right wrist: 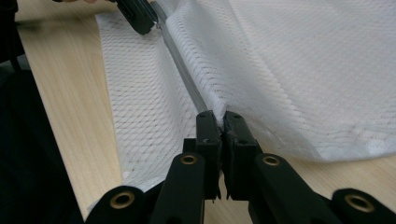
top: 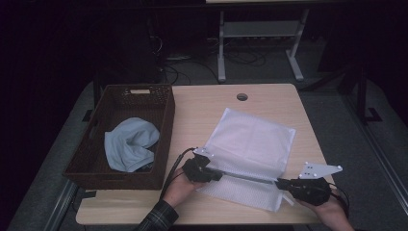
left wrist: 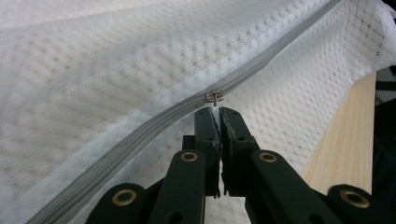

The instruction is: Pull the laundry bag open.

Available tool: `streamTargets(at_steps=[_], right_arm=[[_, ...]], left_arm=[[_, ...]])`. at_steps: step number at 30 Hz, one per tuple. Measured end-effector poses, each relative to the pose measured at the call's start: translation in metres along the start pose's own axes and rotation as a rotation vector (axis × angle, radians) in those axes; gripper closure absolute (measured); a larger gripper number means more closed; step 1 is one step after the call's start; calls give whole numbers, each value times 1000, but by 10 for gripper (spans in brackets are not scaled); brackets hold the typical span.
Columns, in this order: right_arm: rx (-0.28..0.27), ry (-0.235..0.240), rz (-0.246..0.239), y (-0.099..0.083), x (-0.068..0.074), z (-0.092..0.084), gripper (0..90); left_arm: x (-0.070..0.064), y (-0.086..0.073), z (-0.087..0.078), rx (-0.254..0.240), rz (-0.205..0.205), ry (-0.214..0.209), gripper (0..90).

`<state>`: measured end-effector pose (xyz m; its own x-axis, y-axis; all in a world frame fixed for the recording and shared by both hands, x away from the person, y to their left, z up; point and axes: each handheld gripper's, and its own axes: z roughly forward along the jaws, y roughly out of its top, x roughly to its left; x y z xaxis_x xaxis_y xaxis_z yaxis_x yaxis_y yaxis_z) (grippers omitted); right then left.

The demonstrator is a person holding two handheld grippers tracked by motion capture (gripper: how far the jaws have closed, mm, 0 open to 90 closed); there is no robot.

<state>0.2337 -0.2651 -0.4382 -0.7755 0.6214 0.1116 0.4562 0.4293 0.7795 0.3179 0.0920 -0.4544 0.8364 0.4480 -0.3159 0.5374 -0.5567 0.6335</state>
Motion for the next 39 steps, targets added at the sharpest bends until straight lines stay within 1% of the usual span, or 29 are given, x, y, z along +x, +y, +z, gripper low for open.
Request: streamTargets(at_steps=[6, 7, 10, 11, 14, 18, 20, 22, 24, 26, 28, 29, 33, 36, 39], right_arm=[[2, 1, 1, 0, -1, 1, 858], [4, -5, 0, 0, -1, 0, 858], [1, -14, 6, -1, -4, -2, 858], [1, -18, 9, -2, -5, -2, 858], [-1, -22, 19, -3, -8, -3, 858], [-3, -24, 21, -3, -8, -4, 858], [-2, -29, 22, -3, -8, -4, 858], [-1, -35, 23, -3, -9, -4, 858], [-8, -43, 39, -4, -12, -7, 858], [-10, -43, 51, -5, -13, -8, 858], [-9, -46, 63, -5, -14, -8, 857], [-8, -46, 68, -5, -15, -8, 858], [-9, -54, 86, -6, -18, -10, 858], [-8, -60, 91, -6, -19, -10, 858], [-12, -70, 100, -6, -20, -11, 857]], left_arm=[[2, -1, 0, -2, -8, -3, 870], [3, -1, -1, 6, -6, 19, 870], [7, -3, -5, 4, -16, 31, 870], [8, -3, -6, -2, -23, 31, 870], [9, -3, -8, -1, -21, 37, 870], [10, -3, -7, 3, -24, 36, 870], [10, -4, -8, 10, -23, 51, 870], [11, -4, -8, 8, -29, 51, 870], [14, -5, -11, 0, -37, 50, 870], [13, -5, -12, -1, -36, 48, 870], [13, -5, -11, 0, -38, 46, 870], [13, -5, -11, 4, -38, 55, 870], [15, -6, -12, 6, -43, 53, 870], [14, -5, -11, 9, -41, 56, 870], [16, -6, -12, 13, -48, 66, 870]])
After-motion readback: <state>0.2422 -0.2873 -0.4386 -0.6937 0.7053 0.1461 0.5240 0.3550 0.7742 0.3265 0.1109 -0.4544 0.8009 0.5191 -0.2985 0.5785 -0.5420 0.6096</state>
